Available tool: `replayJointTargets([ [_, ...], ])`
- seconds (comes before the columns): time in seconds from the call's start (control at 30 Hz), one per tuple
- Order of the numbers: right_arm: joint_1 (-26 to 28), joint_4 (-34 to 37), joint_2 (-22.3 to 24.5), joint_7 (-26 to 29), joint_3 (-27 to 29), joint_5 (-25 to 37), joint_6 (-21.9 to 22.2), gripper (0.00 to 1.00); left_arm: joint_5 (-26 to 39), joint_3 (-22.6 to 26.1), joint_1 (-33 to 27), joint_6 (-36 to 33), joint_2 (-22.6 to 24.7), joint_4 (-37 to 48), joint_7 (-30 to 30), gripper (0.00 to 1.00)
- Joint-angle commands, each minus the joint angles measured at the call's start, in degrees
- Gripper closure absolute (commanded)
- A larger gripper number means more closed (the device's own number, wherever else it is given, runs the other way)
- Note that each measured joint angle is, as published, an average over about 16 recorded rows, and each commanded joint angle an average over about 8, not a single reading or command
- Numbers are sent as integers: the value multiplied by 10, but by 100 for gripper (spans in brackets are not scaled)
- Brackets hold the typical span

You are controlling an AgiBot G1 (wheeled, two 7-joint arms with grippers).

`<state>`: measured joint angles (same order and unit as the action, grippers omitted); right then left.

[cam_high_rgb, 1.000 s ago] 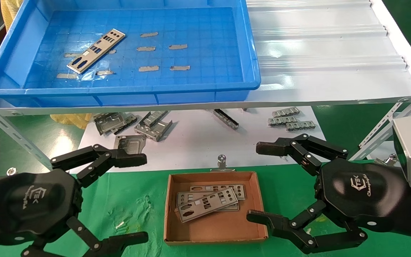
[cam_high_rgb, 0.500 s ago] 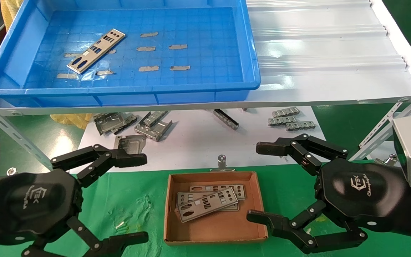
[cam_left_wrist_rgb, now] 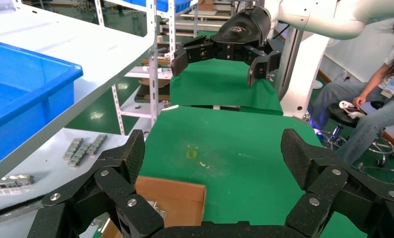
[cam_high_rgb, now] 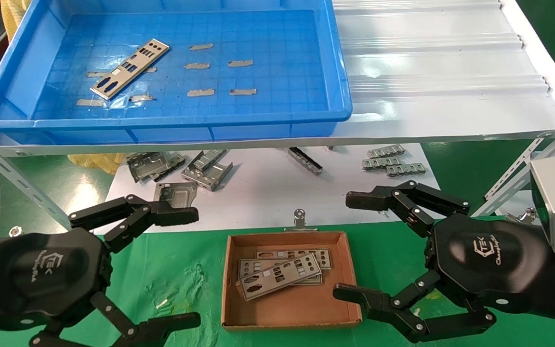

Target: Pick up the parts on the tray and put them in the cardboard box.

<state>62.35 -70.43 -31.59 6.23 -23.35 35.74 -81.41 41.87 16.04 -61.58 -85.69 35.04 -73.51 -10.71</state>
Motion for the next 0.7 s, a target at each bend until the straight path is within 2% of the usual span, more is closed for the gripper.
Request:
replayJointTargets([
  [0.03, 0, 0, 0, 0, 0, 0, 0, 0, 0, 0, 0, 0, 0, 0, 0, 0],
  [0.7, 0, 0, 0, 0, 0, 0, 0, 0, 0, 0, 0, 0, 0, 0, 0, 0],
])
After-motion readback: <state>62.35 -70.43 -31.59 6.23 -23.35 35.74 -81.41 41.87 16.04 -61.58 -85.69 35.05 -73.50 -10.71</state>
